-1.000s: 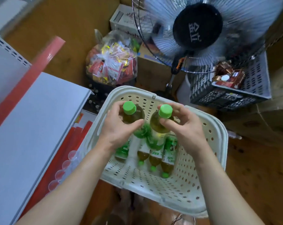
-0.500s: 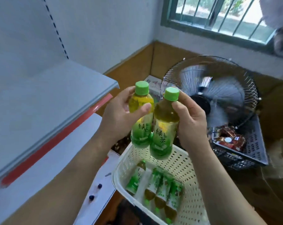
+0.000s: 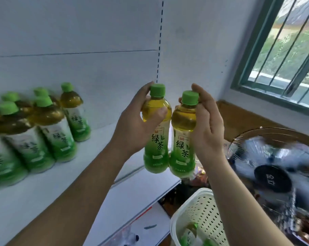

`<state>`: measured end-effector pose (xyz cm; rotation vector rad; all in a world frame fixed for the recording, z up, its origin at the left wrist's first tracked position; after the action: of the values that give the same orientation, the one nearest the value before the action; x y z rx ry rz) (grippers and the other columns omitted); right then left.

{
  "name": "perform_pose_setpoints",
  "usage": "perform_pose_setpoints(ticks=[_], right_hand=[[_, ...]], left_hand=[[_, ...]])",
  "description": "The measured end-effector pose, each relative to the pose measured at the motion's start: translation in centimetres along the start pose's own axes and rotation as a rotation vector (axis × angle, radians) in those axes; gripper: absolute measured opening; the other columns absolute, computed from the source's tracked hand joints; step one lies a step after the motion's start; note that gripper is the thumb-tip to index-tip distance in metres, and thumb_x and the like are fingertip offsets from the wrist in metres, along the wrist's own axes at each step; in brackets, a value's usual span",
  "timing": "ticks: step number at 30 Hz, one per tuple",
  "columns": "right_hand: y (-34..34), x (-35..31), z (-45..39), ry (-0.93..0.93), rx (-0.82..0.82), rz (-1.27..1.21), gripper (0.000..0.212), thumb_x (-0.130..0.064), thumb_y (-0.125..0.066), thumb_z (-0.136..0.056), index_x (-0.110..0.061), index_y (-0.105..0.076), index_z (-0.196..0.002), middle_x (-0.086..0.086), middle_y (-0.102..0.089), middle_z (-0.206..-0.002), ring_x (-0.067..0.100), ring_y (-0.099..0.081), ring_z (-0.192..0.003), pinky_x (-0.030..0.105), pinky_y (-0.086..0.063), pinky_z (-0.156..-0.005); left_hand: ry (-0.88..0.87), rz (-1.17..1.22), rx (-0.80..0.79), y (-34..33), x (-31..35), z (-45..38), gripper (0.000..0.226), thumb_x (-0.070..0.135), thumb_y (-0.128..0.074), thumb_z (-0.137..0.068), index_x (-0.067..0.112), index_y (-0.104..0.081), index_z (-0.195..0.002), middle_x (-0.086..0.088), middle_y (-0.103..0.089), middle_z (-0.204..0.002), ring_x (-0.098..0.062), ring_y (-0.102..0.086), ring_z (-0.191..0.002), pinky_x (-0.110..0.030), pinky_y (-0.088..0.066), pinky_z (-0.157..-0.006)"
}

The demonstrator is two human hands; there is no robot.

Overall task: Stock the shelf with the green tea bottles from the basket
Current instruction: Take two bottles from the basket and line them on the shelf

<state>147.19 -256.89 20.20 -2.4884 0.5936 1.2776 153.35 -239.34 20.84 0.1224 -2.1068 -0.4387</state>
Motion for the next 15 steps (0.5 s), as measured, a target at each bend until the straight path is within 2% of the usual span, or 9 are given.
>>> perform_pose_setpoints(ticks=[3, 5, 7, 9, 10, 11, 13, 14, 15], right_hand=[[-5.0, -0.8, 0.2, 0.019, -0.076, -0.043, 0.045, -0.022, -0.040, -0.105, -0.049, -0.066, -0.132, -0.001, -0.077, -0.119, 0.030, -0.074, -0.111, 0.065, -0.059, -0.097], [-8.0, -0.6, 0.9, 0.019, -0.131, -0.112, 0.048, -0.023, -0.043, -0.100, -0.049, -0.067, -0.133, 0.008, -0.075, -0.121, 0.038, -0.072, -0.112, 0.070, -0.057, -0.096], [-10.7, -0.4, 1.8, 0.025, -0.197, -0.180, 0.053, -0.029, -0.048, -0.091, -0.050, -0.066, -0.137, 0.015, -0.071, -0.121, 0.046, -0.068, -0.112, 0.070, -0.056, -0.095], [-13.1, -0.5, 2.8, 0.055, -0.252, -0.183, 0.057, -0.031, -0.054, -0.087, -0.046, -0.061, -0.142, 0.014, -0.069, -0.120, 0.045, -0.068, -0.109, 0.061, -0.060, -0.090], [-14.2, -0.6, 3.2, 0.070, -0.262, -0.160, 0.055, -0.031, -0.059, -0.088, -0.042, -0.059, -0.142, 0.011, -0.069, -0.118, 0.039, -0.071, -0.106, 0.053, -0.062, -0.085], [-15.3, -0.6, 3.4, 0.072, -0.264, -0.143, 0.050, -0.030, -0.064, -0.089, -0.038, -0.059, -0.138, 0.005, -0.070, -0.115, 0.031, -0.073, -0.100, 0.043, -0.063, -0.081], [-17.4, -0.4, 3.6, 0.041, -0.271, -0.153, 0.036, -0.027, -0.072, -0.091, -0.036, -0.060, -0.124, -0.010, -0.072, -0.106, 0.014, -0.073, -0.090, 0.026, -0.058, -0.073], [-18.3, -0.4, 3.7, 0.023, -0.280, -0.167, 0.030, -0.026, -0.073, -0.092, -0.036, -0.061, -0.117, -0.014, -0.072, -0.101, 0.010, -0.072, -0.087, 0.021, -0.056, -0.072], [-19.2, -0.2, 3.7, 0.012, -0.295, -0.184, 0.025, -0.026, -0.073, -0.093, -0.034, -0.061, -0.114, -0.016, -0.072, -0.099, 0.009, -0.072, -0.085, 0.019, -0.055, -0.071]], left_hand=[[-0.007, -0.039, 0.074, 4.7, -0.6, 1.0, 0.069, 0.037, -0.066, -0.106, 0.047, -0.031, -0.165, 0.034, -0.053, -0.127, 0.032, -0.049, -0.109, 0.008, -0.035, -0.086], [-0.005, -0.073, 0.105, 7.5, -1.2, 2.1, 0.070, 0.029, -0.064, -0.108, 0.041, -0.029, -0.167, 0.039, -0.048, -0.126, 0.039, -0.045, -0.108, 0.010, -0.033, -0.086], [0.004, -0.103, 0.142, 10.0, -1.7, 3.3, 0.068, 0.028, -0.064, -0.108, 0.037, -0.032, -0.167, 0.038, -0.049, -0.126, 0.037, -0.045, -0.110, 0.009, -0.032, -0.089], [0.020, -0.134, 0.177, 12.2, -2.3, 4.3, 0.064, 0.026, -0.066, -0.107, 0.035, -0.037, -0.164, 0.037, -0.051, -0.126, 0.034, -0.047, -0.112, 0.007, -0.033, -0.091], [0.031, -0.147, 0.198, 13.2, -2.7, 4.7, 0.064, 0.026, -0.067, -0.106, 0.034, -0.039, -0.163, 0.035, -0.053, -0.127, 0.033, -0.047, -0.114, 0.006, -0.034, -0.092], [0.040, -0.154, 0.216, 14.1, -3.1, 5.1, 0.063, 0.027, -0.069, -0.105, 0.036, -0.041, -0.161, 0.033, -0.055, -0.129, 0.029, -0.048, -0.118, 0.003, -0.037, -0.095], [0.054, -0.182, 0.245, 15.8, -3.7, 5.7, 0.061, 0.033, -0.071, -0.104, 0.041, -0.044, -0.158, 0.028, -0.059, -0.134, 0.014, -0.053, -0.127, -0.013, -0.046, -0.105], [0.060, -0.204, 0.260, 16.6, -3.9, 6.0, 0.060, 0.036, -0.072, -0.103, 0.043, -0.045, -0.156, 0.029, -0.059, -0.135, 0.010, -0.053, -0.131, -0.018, -0.047, -0.108], [0.064, -0.227, 0.275, 17.3, -4.1, 6.3, 0.059, 0.037, -0.072, -0.102, 0.046, -0.045, -0.154, 0.032, -0.057, -0.136, 0.011, -0.051, -0.133, -0.017, -0.045, -0.109]])
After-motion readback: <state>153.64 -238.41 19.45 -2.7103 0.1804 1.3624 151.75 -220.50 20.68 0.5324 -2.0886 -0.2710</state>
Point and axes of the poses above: each hand's wrist, its own z-axis away from the middle knuckle, its own y-axis out of the back of the hand, x = y × z, the point moved 3 cm from there along -z, towards the middle knuckle
